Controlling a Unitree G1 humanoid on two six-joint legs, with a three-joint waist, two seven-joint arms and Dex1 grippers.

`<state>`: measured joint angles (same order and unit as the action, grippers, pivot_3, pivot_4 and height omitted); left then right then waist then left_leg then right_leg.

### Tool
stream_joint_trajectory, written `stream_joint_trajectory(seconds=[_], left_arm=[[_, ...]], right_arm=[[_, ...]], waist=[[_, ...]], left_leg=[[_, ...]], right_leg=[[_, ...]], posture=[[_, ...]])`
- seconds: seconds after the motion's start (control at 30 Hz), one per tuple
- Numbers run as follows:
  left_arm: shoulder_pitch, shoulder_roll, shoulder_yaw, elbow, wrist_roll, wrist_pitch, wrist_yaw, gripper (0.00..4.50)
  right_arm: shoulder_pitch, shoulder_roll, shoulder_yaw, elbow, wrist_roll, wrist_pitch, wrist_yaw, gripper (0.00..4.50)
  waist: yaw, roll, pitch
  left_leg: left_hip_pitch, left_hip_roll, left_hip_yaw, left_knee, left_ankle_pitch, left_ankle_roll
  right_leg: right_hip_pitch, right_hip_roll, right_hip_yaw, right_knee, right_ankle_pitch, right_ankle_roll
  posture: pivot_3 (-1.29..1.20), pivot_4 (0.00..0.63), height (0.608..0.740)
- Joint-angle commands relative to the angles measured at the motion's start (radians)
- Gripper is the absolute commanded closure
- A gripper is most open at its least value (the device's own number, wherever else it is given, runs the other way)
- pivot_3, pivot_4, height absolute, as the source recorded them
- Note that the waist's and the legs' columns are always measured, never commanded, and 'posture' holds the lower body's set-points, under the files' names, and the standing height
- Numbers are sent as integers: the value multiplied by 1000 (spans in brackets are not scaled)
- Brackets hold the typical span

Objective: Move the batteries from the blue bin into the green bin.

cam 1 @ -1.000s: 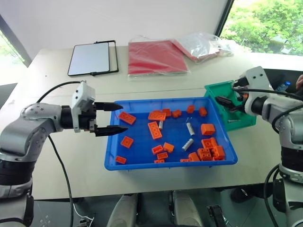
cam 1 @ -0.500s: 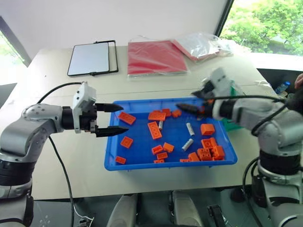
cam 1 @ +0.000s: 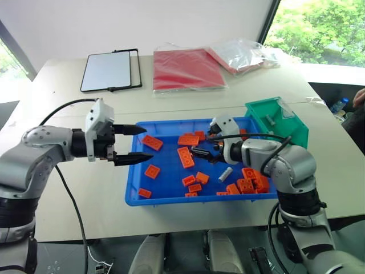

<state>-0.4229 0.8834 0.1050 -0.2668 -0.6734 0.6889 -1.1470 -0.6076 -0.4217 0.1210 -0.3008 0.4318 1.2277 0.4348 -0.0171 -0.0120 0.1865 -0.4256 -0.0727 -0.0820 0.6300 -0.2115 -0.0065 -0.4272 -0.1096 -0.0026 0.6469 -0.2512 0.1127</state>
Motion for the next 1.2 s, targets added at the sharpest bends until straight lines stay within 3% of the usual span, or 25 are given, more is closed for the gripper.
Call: stream_joint_trajectory(seconds=[0.03,0.23,0.5,0.6,0.77,0.8,0.97,1.2], left_arm=[[6,11,45,-31,-20,-3,12,0],[17,11,52,-45,-33,0,29,0],[25,14,54,-51,-33,-5,24,0],[18,15,51,-46,-30,-7,19,0],[15,16,47,-42,-24,-12,12,0],[16,16,48,-41,-23,-14,10,0],[-4,5,28,-22,-9,-25,6,0],[-26,-6,14,-4,3,-37,0,0]], right_arm=[[-39,-38,49,39,-47,-155,67,26],[-51,-76,138,159,-120,-367,196,26],[-87,-42,207,373,-221,-546,275,26],[-89,-28,198,406,-238,-570,285,854],[-74,-14,175,341,-216,-537,300,3280],[-73,-10,173,329,-213,-529,301,3458],[-90,127,207,246,-184,-480,282,3454],[-99,246,270,319,-249,-485,220,3454]], waist=[[0,0,0],[-1,0,0],[0,0,0],[0,0,0],[0,0,0],[0,0,0],[-4,0,0],[3,0,0]], left_leg=[[0,0,0,0,0,0],[0,0,0,0,0,0],[0,0,0,0,0,0],[0,0,0,0,0,0],[0,0,0,0,0,0],[0,1,0,0,0,0],[0,1,-1,-1,0,0],[0,0,-1,0,0,-1]], right_leg=[[0,0,0,0,0,0],[0,1,0,0,0,0],[0,1,0,0,0,0],[0,1,0,0,0,0],[0,1,0,0,0,0],[0,1,0,0,0,0],[0,2,0,1,0,0],[0,2,0,1,0,0]], posture=[[0,150,731],[0,150,731],[0,150,731],[0,150,731],[0,150,731],[0,150,731],[0,150,731],[0,150,731]])
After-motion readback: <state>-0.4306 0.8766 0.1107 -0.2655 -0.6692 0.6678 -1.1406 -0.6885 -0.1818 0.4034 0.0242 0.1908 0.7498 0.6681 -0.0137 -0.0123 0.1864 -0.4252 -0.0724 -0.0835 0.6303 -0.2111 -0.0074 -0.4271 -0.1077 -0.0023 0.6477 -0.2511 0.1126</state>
